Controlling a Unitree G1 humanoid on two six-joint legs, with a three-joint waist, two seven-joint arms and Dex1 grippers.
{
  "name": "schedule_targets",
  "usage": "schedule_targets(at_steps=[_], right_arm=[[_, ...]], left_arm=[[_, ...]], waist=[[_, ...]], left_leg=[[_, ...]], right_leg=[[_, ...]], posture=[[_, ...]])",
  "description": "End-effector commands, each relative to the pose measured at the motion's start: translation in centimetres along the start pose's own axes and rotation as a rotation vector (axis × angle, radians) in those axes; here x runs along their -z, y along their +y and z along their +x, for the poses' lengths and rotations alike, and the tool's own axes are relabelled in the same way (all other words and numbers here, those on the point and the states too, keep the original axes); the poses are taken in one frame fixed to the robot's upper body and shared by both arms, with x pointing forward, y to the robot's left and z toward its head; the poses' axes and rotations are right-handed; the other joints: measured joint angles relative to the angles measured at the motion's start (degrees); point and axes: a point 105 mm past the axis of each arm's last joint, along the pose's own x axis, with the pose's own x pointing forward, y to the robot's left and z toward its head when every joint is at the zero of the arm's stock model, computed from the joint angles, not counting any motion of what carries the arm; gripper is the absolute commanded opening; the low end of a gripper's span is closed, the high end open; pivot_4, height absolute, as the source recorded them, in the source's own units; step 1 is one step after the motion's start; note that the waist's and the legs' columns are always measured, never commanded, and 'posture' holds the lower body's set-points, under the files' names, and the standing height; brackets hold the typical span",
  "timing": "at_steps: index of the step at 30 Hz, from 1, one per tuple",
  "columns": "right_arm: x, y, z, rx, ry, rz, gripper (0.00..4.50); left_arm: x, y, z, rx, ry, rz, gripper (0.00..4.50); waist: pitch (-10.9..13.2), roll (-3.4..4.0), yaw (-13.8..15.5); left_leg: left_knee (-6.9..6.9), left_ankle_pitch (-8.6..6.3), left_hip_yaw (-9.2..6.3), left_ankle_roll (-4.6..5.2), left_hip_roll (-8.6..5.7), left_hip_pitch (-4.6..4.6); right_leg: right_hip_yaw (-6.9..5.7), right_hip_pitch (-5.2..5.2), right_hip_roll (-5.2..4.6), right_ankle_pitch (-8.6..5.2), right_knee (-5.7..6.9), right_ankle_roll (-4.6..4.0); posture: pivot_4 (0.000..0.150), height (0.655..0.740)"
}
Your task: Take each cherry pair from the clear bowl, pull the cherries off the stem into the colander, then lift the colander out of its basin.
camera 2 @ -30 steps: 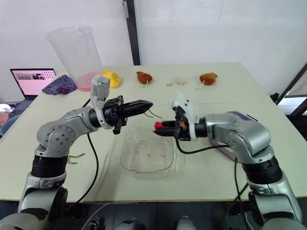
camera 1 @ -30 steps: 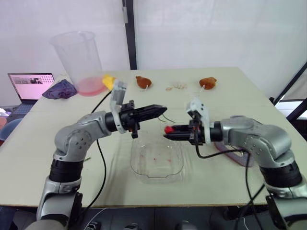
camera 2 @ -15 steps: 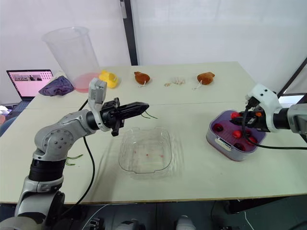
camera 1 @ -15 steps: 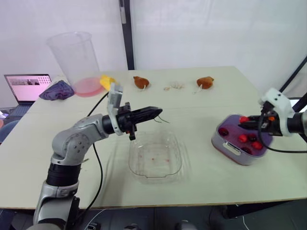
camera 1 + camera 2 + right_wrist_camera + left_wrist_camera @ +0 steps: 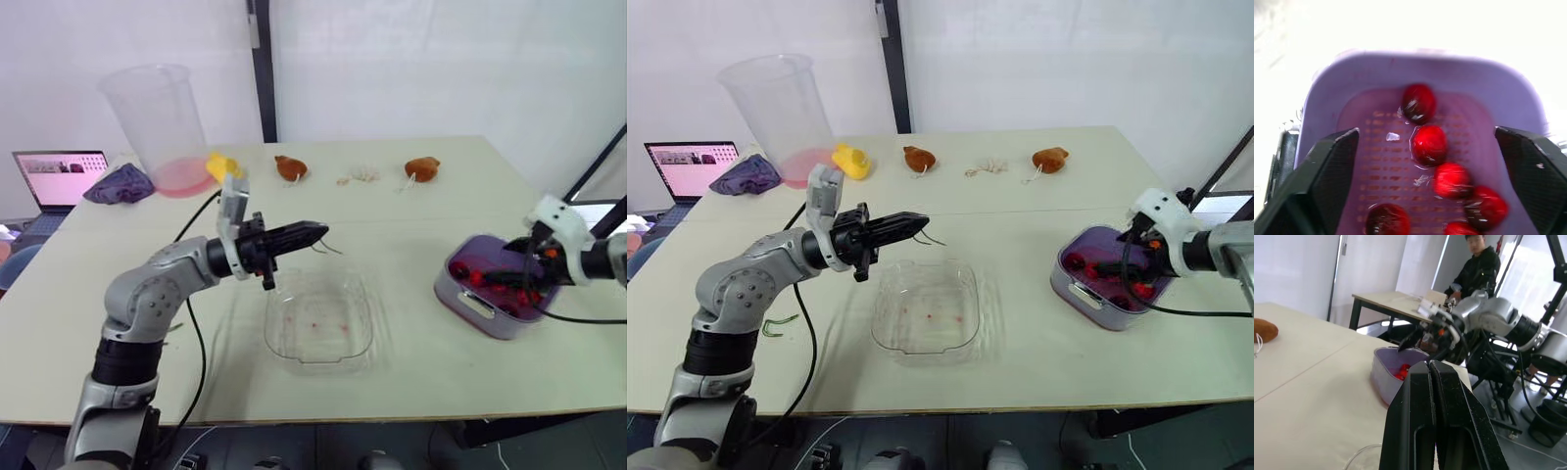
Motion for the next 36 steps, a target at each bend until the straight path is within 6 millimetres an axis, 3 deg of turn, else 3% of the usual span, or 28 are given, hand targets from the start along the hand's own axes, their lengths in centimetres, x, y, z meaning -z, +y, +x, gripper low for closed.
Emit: schedule_targets(at_steps=[1,3,7,10,13,16,23,31,34,36], right_arm=[[-5.8,1.7,-2.3,-0.090,-0.192,-0.079,4.46],[-9.2,4.2,-3.0,-0.218,-0.332,-0.117,4.46],[-13.5,7.8,-3.9,-0.394,-0.498,-0.169,4.46],[-13.8,10.3,-3.5,-0.526,-0.474,-0.177,4.46],[-14.1,12.1,-3.2,-0.632,-0.467,-0.187,4.46],[-14.3,13.9,-2.8,-0.715,-0.451,-0.222,4.46],[-14.4,14.0,-0.7,-0.677,-0.429,-0.249,4.46],[-14.6,12.9,0.2,-0.654,-0.436,-0.246,4.46],[-14.3,12.3,0.3,-0.646,-0.434,-0.244,4.50],[-14.2,12.0,0.3,-0.641,-0.434,-0.241,4.50]], left_arm=[[-1.2,-0.3,-0.7,-0.014,-0.023,0.040,0.00],[-1.2,-0.1,-1.2,-0.043,-0.016,0.027,0.00],[-1.2,1.2,-3.5,-0.177,0.012,-0.008,0.00],[-0.4,2.3,-6.2,-0.329,0.065,-0.062,0.00],[-0.7,2.9,-9.0,-0.458,0.025,-0.143,0.00],[0.5,3.3,-12.6,-0.615,-0.022,-0.245,0.00],[6.9,3.0,-18.7,-0.932,0.034,-0.375,0.00],[8.3,3.1,-21.8,-1.082,-0.015,-0.395,0.00],[7.9,3.4,-22.9,-1.136,-0.039,-0.367,0.84],[7.1,3.6,-23.3,-1.150,-0.067,-0.346,1.86]], waist=[[0.0,0.00,0.0],[0.0,0.00,-0.2],[0.0,-0.02,-0.1],[0.0,-0.04,0.2],[0.0,-0.07,0.6],[0.0,-0.05,0.8],[0.0,-0.07,0.9],[0.0,-0.09,1.3],[0.0,-0.09,1.3],[0.0,-0.09,1.2]], left_leg=[[-0.01,0.00,-0.01,0.00,0.02,0.00],[-0.02,0.00,0.00,0.00,0.03,0.00],[-0.05,-0.01,-0.03,-0.01,0.10,0.00],[-0.05,-0.01,-0.06,-0.01,0.08,-0.01],[0.05,-0.03,-0.08,0.03,0.02,-0.03],[0.04,-0.03,-0.06,0.03,0.03,-0.02],[0.02,-0.03,-0.01,0.02,0.04,-0.03],[0.04,-0.03,-0.01,0.02,0.03,-0.02],[0.00,-0.03,0.00,0.02,0.04,-0.02],[0.00,-0.03,0.00,0.02,0.04,-0.03]], right_leg=[[0.00,0.00,0.02,0.00,-0.01,0.00],[0.00,0.00,0.02,0.00,-0.02,0.00],[-0.01,-0.02,0.07,0.00,-0.03,0.00],[-0.01,-0.02,0.04,0.00,-0.03,0.00],[0.00,0.02,-0.01,0.00,-0.04,0.00],[0.01,-0.01,-0.01,0.00,0.00,0.00],[0.05,-0.07,-0.02,0.00,0.01,0.00],[0.06,-0.04,-0.03,0.00,-0.01,-0.01],[0.06,-0.06,-0.02,0.00,-0.01,-0.01],[0.06,-0.07,-0.01,0.00,-0.01,-0.01]], posture=[[0.150,0.7400],[0.150,0.7400],[0.150,0.7400],[0.150,0.7400],[0.150,0.7400],[0.150,0.7400],[0.150,0.7400],[0.150,0.7400],[0.150,0.7400],[0.150,0.7400]])
